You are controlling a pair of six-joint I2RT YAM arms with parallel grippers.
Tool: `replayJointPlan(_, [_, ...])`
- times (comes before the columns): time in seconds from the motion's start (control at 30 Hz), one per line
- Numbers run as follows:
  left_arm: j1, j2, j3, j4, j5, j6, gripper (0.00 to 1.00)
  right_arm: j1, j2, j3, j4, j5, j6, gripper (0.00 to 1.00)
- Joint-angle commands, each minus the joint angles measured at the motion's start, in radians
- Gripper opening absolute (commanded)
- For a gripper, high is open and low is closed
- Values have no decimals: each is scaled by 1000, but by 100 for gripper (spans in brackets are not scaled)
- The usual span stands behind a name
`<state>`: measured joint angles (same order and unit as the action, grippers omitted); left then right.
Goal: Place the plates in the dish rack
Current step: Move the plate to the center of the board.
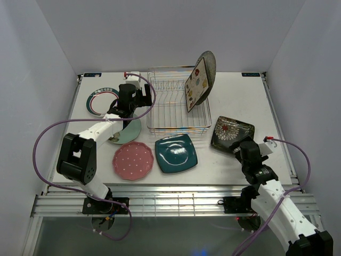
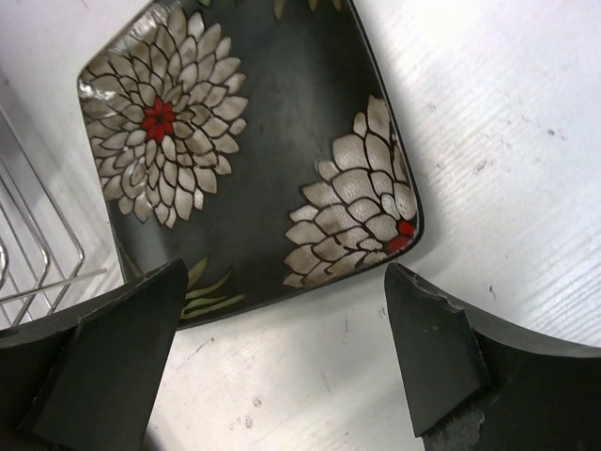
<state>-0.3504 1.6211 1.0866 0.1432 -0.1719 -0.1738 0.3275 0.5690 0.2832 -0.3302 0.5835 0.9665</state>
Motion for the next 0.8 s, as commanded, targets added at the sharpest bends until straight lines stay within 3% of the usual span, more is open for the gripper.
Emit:
replayJointPlan(0.0, [4, -43, 10, 15, 6, 3, 98, -4, 14, -1, -26, -34, 110, 91])
replayJointPlan(0.17, [4, -41, 12, 15, 5, 5, 98, -4, 100, 10, -53, -86, 246, 91])
replayJointPlan(0.4, [4, -44, 12, 15, 3, 5, 98, -2, 146, -84, 120, -143, 320, 96])
replayJointPlan(0.53, [5, -46, 10, 15, 5, 5, 98, -2, 198, -82, 125, -102, 356, 99])
replayJointPlan(0.63, [4, -41, 12, 15, 3, 5, 98, -2, 221, -87, 135, -83, 386, 87])
replayJointPlan(0.77, [4, -40, 13, 15, 5, 5, 98, -2, 255, -82, 149, -70, 416, 84])
